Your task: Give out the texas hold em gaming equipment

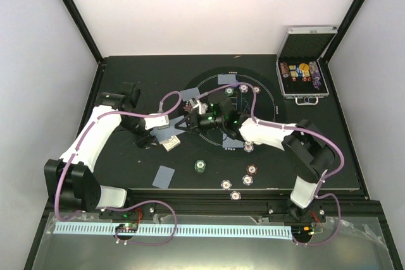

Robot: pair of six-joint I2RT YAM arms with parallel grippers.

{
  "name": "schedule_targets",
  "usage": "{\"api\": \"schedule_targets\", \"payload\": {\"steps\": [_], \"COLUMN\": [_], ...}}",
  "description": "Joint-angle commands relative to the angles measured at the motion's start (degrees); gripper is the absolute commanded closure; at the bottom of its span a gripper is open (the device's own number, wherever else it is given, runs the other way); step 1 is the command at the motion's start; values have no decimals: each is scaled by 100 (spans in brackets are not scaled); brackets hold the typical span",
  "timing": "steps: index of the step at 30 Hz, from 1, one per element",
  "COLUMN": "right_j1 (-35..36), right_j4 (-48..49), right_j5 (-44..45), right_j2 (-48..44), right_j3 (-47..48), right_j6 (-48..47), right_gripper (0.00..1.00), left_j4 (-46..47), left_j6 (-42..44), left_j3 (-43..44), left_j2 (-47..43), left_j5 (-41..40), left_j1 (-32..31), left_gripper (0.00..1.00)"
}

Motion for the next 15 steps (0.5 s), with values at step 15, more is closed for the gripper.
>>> {"api": "schedule_targets", "payload": {"steps": [15], "right_j1": [-1607], "right_j4": [-2647], "right_j5": [-236], "right_j2": [2003], "right_j3": [2647], "right_j6": [-1716], "right_gripper": [99], "left_j4": [-57], "left_j6": [-33], "left_j3": [98], "left_j2": [-85], "left_j5": [147], "left_j1": [47], "left_gripper": [98]}}
